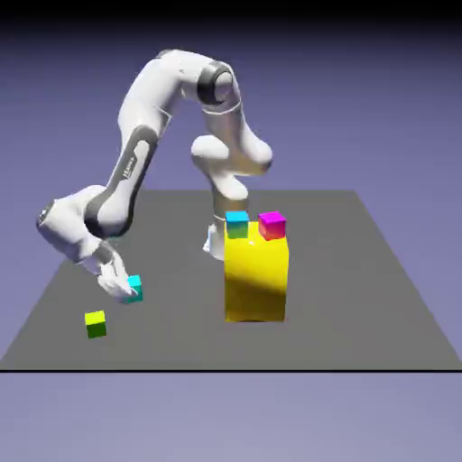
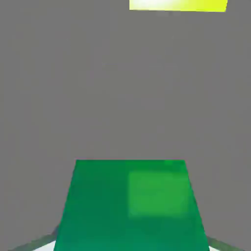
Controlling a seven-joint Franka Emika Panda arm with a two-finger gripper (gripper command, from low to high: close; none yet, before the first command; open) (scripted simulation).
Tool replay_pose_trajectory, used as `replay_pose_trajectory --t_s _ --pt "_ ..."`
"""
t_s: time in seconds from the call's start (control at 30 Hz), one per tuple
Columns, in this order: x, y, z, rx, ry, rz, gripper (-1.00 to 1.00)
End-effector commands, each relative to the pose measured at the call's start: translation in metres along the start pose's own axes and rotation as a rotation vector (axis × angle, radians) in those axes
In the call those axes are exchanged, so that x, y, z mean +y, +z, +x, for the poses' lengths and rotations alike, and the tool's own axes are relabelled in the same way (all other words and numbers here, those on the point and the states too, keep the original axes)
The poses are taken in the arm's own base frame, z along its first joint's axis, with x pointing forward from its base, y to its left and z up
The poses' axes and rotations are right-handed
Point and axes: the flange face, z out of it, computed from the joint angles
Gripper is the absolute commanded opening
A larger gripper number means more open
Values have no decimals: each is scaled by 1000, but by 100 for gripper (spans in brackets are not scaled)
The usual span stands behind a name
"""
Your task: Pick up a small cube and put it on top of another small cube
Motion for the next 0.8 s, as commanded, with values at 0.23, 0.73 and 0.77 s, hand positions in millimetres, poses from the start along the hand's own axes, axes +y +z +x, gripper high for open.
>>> replay_pose_trajectory --t_s 0.23,0.73,0.77 --pt "36 23 -228 224 -601 -313 -100" --pt "163 109 -345 593 -1087 -640 -100" --pt "163 111 -343 593 -1087 -640 -100"
